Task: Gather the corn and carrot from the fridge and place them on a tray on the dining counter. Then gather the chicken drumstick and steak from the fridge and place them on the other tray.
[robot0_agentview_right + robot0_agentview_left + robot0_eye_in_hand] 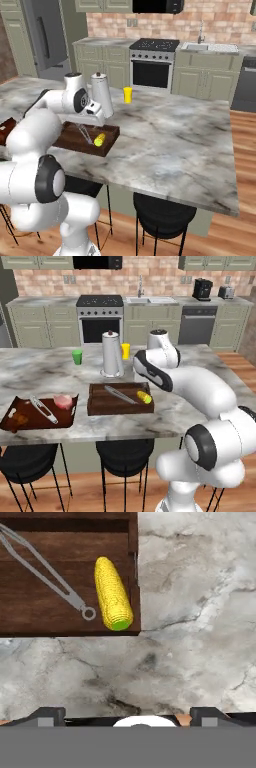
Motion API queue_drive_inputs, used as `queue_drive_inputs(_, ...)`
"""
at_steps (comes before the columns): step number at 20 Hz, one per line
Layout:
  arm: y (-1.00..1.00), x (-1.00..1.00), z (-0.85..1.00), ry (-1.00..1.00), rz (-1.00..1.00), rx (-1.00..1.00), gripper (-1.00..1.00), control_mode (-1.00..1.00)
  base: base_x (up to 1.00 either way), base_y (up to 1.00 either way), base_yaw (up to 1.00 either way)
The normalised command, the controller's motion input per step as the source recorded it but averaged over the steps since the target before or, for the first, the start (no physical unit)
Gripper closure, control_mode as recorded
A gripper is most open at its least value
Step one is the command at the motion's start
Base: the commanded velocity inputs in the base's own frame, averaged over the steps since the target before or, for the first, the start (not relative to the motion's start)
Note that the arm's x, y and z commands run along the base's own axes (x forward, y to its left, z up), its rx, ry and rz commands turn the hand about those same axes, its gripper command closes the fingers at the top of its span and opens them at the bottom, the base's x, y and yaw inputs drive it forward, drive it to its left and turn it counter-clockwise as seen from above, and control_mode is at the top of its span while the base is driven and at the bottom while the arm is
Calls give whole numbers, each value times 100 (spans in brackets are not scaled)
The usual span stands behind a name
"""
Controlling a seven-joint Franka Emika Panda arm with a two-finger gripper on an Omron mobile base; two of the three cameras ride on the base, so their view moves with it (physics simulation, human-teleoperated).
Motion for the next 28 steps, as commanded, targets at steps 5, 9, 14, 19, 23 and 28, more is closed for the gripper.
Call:
queue_drive_inputs(5,1,-100,28,6,-24,17,-100,-100,0,0,0)
queue_drive_inputs(9,2,-100,0,0,-14,3,-100,-100,0,0,0)
queue_drive_inputs(14,4,-100,0,3,1,-25,-100,-100,0,0,0)
queue_drive_inputs(19,-14,-81,2,0,5,-5,-100,-100,0,0,0)
queue_drive_inputs(23,-45,-58,-10,-5,0,27,-100,-100,0,0,0)
queue_drive_inputs(28,-45,-14,0,0,0,12,-100,-100,0,0,0)
